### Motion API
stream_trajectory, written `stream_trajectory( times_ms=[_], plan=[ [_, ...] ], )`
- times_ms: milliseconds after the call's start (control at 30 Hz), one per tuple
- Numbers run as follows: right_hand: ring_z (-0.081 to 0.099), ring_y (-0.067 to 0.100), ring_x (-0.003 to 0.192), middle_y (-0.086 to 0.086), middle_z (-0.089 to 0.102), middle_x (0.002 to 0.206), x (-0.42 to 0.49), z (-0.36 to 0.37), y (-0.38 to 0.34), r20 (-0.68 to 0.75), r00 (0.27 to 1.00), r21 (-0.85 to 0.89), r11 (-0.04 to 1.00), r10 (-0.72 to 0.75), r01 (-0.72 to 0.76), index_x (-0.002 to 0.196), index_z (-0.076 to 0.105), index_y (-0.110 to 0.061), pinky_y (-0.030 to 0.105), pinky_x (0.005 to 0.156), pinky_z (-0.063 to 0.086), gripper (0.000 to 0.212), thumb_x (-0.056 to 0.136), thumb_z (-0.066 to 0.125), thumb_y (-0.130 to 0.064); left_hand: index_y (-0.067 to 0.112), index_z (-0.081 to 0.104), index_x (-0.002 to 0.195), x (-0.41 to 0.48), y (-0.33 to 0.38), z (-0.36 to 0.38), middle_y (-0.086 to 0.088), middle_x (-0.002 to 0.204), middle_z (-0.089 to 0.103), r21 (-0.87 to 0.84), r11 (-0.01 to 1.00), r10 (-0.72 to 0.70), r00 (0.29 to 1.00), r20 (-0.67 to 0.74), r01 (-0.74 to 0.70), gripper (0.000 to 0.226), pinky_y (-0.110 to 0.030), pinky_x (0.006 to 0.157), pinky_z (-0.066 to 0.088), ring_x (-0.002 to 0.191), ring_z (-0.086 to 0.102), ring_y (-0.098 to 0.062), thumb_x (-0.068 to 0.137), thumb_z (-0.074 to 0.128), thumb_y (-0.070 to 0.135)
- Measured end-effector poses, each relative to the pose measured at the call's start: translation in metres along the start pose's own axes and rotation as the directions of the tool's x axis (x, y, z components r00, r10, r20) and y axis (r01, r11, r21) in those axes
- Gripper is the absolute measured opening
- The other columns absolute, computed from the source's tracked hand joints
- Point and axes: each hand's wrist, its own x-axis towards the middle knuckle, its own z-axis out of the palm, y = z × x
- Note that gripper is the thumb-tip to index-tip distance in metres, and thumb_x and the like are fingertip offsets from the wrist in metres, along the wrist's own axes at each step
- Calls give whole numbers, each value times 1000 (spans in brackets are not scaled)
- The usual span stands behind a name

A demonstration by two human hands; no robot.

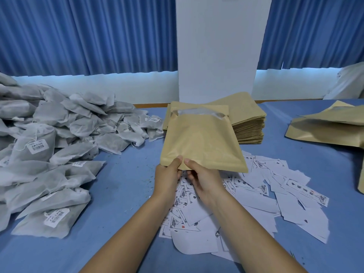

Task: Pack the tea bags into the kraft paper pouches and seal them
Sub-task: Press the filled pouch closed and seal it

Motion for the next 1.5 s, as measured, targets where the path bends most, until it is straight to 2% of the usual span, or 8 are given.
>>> stream_trajectory(
  times_ms=[433,533,700,900,967,1100,1300,1500],
  plan=[
    [57,14,71,4,66,92,8,-10,-16,-215,977,100,995,7,15,97,63,-7,16,51,46,17,82,71,-4,19,61,75,9,6,-9,8,63,58,12,994,109,965,-239,-109,19,-22,50,40,54,50,-9,92,60,25],
    [51,10,55,1,64,74,10,-18,-23,-208,977,7,998,-53,55,78,63,-9,12,46,44,12,80,73,-3,16,60,84,10,10,-12,12,60,56,-59,989,110,953,-281,-132,12,-15,46,38,48,48,-3,94,59,24],
    [53,14,58,6,63,68,6,-12,-17,-124,992,-14,1000,-7,5,75,64,-5,16,53,49,10,81,72,-3,15,53,72,-4,-1,5,6,42,41,121,991,-64,996,55,57,25,-15,34,24,33,32,-6,91,60,30],
    [53,11,50,3,59,65,8,-10,-13,-253,965,-8,998,-60,60,77,60,-7,14,44,45,13,89,64,-6,8,54,64,1,3,5,7,37,41,89,987,-133,991,29,130,30,-17,38,28,37,32,-11,90,58,24],
    [50,6,41,3,58,63,9,-12,-13,-260,964,-18,998,-59,56,76,60,-7,13,41,42,13,88,66,-6,8,61,73,2,6,1,1,47,54,141,988,-60,998,-11,61,26,-19,41,38,40,46,-14,91,54,26],
    [53,6,39,2,62,60,12,-12,-12,-268,960,9,997,-76,82,79,61,-7,15,43,46,13,91,62,-9,15,58,119,13,13,-10,-8,116,66,39,998,60,969,-241,-52,27,-39,87,49,109,61,-29,96,50,26],
    [61,12,40,3,66,50,7,-12,-18,-212,958,-237,961,-194,142,94,54,0,17,46,49,23,103,36,-13,20,58,112,14,14,-8,10,91,62,133,975,197,969,-151,-178,21,-14,58,40,76,56,-3,100,43,30],
    [63,23,47,7,64,48,-18,-19,-46,-128,932,-452,856,-339,250,108,49,1,26,55,48,28,102,26,-13,7,46,96,19,42,16,-5,64,43,196,970,166,982,-88,-146,25,-14,34,30,49,38,-16,104,27,20]
  ],
)
